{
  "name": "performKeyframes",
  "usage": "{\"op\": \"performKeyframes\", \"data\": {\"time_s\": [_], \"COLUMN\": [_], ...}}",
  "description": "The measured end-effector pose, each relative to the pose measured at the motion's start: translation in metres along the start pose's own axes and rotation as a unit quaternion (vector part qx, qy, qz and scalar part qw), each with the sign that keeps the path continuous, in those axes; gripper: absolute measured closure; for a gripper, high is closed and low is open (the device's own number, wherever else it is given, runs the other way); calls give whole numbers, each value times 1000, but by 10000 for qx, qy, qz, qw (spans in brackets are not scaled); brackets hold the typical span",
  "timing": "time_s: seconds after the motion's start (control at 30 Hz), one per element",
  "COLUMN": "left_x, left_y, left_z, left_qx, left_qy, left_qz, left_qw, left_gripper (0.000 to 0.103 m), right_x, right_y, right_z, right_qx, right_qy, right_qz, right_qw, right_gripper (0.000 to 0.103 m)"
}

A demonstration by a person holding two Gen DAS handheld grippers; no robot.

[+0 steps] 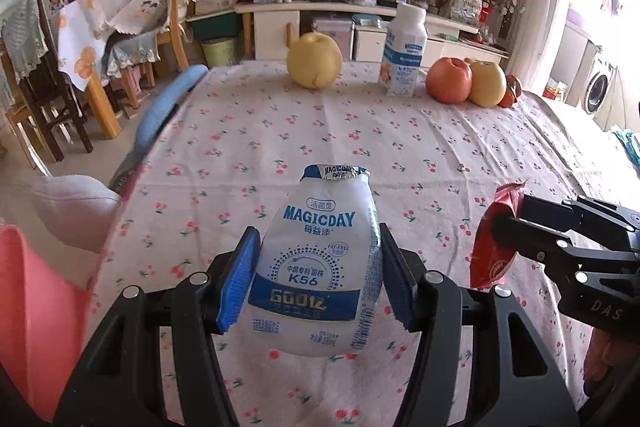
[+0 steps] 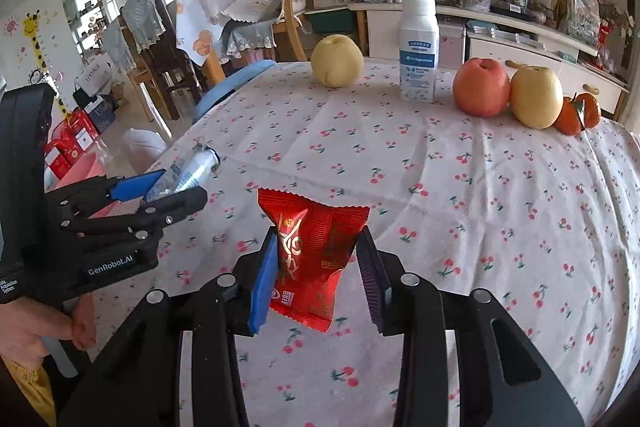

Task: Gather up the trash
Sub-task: 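Carry the yogurt bottle and red wrapper to the pink bucket and release both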

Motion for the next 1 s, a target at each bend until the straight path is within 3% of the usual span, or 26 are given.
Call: {"op": "performKeyframes", "data": {"time_s": [0.63, 1.0], "left_x": [6, 5], "left_y": [-59, -83], "left_z": [74, 132], "left_qx": [415, 828], "left_qy": [-459, -946], "left_qz": [-583, -768], "left_qw": [9964, 9891], "left_gripper": [43, 43], "right_x": [-8, 5], "right_y": [6, 15], "right_z": [66, 125], "right_qx": [354, 716], "right_qy": [16, -72], "right_qz": [177, 146], "right_qw": [9992, 9973], "right_gripper": [63, 63]}}
Point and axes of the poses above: each gripper's, at about its wrist camera, not at the fingertips, and y roughly the way its jaws point, z to its left, x to its top, the point moved 7 cm from there along y, roughly the way its jaws point, and after that the axes turned 1 degree about z, right-handed, at the moved point
